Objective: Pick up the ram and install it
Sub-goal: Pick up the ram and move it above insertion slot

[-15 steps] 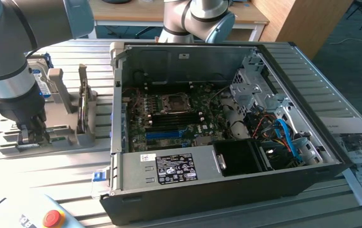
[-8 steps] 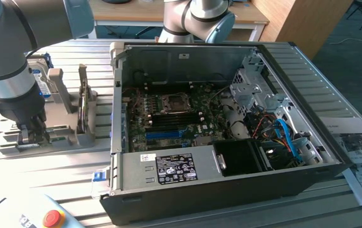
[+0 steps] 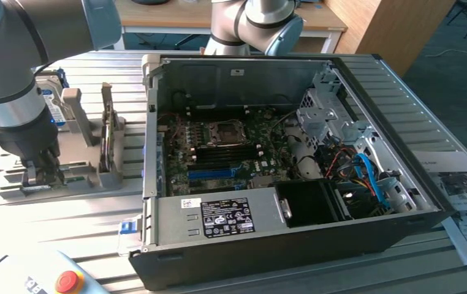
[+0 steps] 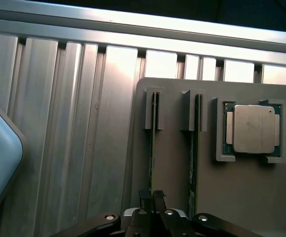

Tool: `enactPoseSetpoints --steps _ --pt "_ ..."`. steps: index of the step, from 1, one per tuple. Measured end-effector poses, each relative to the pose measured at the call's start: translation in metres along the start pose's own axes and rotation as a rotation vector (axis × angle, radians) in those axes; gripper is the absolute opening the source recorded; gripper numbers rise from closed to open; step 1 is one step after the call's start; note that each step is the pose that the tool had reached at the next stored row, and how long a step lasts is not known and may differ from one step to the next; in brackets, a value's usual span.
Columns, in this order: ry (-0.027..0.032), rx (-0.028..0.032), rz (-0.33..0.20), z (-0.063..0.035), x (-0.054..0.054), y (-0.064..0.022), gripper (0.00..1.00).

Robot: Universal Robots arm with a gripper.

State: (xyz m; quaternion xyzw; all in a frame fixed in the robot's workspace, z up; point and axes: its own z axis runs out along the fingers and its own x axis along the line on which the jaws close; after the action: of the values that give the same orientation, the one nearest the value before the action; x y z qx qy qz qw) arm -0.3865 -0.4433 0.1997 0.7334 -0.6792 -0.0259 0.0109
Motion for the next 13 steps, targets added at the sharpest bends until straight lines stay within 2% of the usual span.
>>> enactPoseSetpoints --steps 6,13 --pt "-0.0017 0.0007 0.032 0.0000 0.0000 0.0000 0.12" --pt "-0.0018 0.0007 0.032 -0.0007 0.0000 0.0000 0.12"
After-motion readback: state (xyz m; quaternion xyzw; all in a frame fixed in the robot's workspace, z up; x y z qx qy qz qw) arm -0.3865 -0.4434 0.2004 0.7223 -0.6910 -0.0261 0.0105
